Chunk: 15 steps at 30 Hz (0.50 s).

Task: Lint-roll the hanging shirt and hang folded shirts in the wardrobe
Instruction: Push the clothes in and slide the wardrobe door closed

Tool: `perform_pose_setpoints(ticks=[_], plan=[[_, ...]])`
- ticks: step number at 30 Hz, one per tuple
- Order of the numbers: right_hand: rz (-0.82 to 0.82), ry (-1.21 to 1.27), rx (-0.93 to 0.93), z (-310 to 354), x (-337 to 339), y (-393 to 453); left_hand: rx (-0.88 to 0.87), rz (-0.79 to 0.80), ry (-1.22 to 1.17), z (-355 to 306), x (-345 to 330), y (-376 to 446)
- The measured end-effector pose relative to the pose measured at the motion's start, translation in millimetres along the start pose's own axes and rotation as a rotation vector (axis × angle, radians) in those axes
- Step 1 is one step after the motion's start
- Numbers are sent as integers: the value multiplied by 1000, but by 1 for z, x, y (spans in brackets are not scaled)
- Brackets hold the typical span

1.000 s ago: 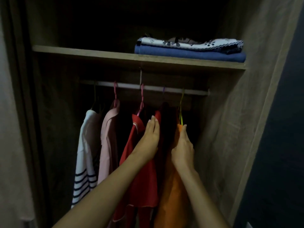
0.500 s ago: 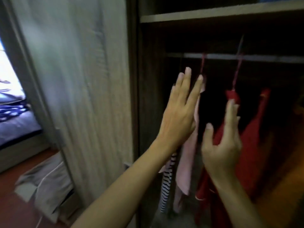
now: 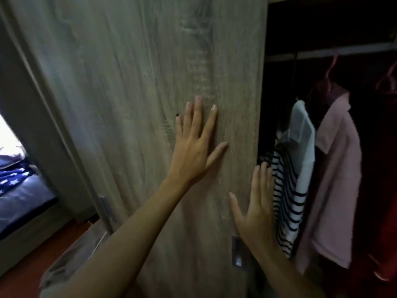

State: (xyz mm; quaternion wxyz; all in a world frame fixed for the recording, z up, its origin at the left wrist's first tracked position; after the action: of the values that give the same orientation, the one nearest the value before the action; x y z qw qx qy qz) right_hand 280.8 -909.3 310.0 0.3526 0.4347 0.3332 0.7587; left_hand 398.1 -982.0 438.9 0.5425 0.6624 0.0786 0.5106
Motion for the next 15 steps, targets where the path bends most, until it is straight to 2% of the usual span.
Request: perform_pose_setpoints(ticks=[3, 7, 15], plan=[[-26, -163, -31, 10, -19, -8, -75, 44, 36, 17, -8, 2], [-22, -441, 37, 21, -44, -16, -159, 22, 64, 20, -12, 3], [-12, -598, 14, 6, -46, -12, -210, -143, 63, 10, -14, 4]])
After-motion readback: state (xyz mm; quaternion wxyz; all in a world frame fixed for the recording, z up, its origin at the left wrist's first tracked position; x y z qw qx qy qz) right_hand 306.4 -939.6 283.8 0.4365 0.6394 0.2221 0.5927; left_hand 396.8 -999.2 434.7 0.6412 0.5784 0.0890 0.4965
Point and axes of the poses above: each hand's wrist, its own y-axis towards the middle knuckle, its own x-axis out of the back of the hand, z = x × y, the point moved 10 cm from there along y, towards the middle knuckle, and after that the axes turned 4 degrees about z, right-handed, at the moved point
